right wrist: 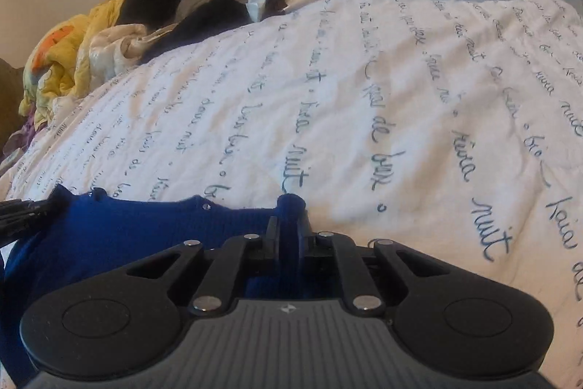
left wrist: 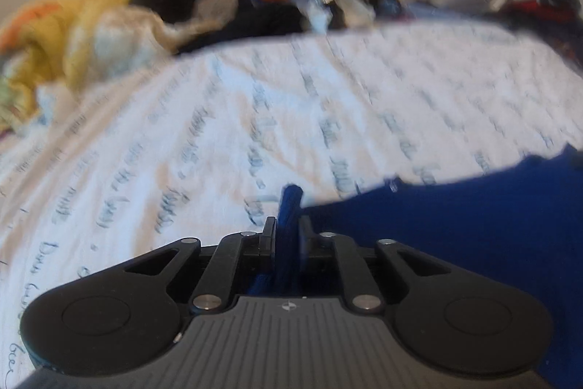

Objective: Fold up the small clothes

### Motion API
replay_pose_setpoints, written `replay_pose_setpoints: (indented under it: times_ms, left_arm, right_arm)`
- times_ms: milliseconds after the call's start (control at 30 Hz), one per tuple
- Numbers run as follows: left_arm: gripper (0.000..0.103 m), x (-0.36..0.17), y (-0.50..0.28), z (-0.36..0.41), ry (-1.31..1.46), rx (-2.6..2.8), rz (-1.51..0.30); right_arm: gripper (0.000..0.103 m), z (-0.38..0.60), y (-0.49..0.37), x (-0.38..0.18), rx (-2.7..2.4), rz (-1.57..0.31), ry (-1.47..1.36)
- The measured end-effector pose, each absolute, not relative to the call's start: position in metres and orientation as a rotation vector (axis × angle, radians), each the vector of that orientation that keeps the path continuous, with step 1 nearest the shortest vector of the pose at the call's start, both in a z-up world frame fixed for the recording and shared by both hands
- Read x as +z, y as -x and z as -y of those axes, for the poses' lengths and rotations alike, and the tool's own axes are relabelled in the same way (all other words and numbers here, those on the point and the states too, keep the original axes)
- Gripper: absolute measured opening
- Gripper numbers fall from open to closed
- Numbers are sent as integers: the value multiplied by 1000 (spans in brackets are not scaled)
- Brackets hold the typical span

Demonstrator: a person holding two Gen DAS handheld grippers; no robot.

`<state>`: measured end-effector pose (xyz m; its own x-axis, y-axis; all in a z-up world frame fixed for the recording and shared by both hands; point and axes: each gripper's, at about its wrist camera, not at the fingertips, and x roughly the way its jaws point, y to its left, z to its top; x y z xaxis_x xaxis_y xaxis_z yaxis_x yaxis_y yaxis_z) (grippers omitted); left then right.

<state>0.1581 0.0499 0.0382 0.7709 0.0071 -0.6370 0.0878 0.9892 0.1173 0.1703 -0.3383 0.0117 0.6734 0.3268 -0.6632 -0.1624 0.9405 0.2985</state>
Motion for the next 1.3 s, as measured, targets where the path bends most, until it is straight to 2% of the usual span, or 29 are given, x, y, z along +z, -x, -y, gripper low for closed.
replay_pose_setpoints:
  times_ms: [33, 67, 133, 167, 200, 233, 267, 400, 433, 467, 500, 600, 667, 733, 800, 833, 867, 900, 933, 967, 1033, 1067, 1100, 1200, 1300]
  left_arm:
    - [24, 44, -152, -49, -152, -36, -694]
    - [28, 51, -143, -48, -162, -34, -682]
    - [54, 68, -115, -42, -191, -47, -581]
    - [62, 74, -104, -36, -192, -75, -535]
    - [75, 78, -98, -28, -192, -109, -517]
    - [79, 79, -97, -17, -187, -151, -526]
    - [79, 76, -99, -7, -184, -187, -548]
    - [77, 39, -125, 4, -191, -160, -673]
    - [90, 29, -127, -7, -178, -151, -662]
    - [98, 24, -127, -20, -144, -135, -653]
    - [102, 23, -134, -35, -66, -122, -692]
    - [103, 23, -140, -48, -34, -86, -711]
    - [103, 28, -133, -36, -107, -47, -694]
    - [96, 41, -111, -27, -155, -38, -672]
    - [102, 53, -78, -23, -130, -119, -637]
    - [103, 55, -64, -20, -118, -158, -626]
    - [103, 52, -57, -13, -122, -192, -642]
    - [103, 44, -55, -7, -136, -211, -682]
    - [103, 33, -57, -3, -153, -212, -716]
    - [103, 25, -54, -8, -123, -215, -673]
    - [103, 27, -58, -15, -90, -193, -695]
    - [102, 33, -55, -14, -102, -159, -708]
    - [95, 39, -48, -14, -104, -157, -710]
    - [102, 52, -15, -15, -74, -216, -684]
    - [103, 28, -2, -8, -114, -235, -760]
  right_arm:
    - [17, 335, -166, 13, 259, -787, -216]
    - [27, 333, -163, 17, 241, -813, -209]
    - [44, 330, -150, 34, 230, -820, -219]
    - [49, 329, -139, 44, 224, -769, -236]
    - [50, 325, -129, 52, 229, -711, -242]
    - [51, 318, -123, 57, 259, -673, -234]
    - [56, 307, -124, 59, 293, -670, -217]
    - [57, 256, -140, 33, 294, -732, -40]
    - [60, 252, -144, 17, 250, -763, 21]
    - [66, 256, -137, 8, 268, -695, 30]
    - [66, 263, -133, 0, 292, -653, 23]
    - [66, 287, -135, -2, 309, -643, -104]
    - [66, 279, -137, 0, 300, -650, -54]
    - [67, 273, -133, 10, 266, -686, -41]
    - [69, 269, -110, 24, 261, -695, -106]
    - [74, 267, -97, 29, 296, -676, -127]
    - [84, 262, -84, 31, 332, -658, -129]
    - [87, 256, -78, 27, 347, -664, -110]
    - [88, 251, -76, 20, 348, -689, -73]
    - [88, 245, -78, 7, 333, -731, -14]
    - [88, 243, -68, -5, 351, -632, 69]
    - [88, 246, -69, -3, 351, -643, 40]
    - [88, 246, -70, 3, 333, -669, 39]
    - [90, 235, -51, 22, 283, -696, 41]
    - [92, 225, -33, 12, 339, -727, 61]
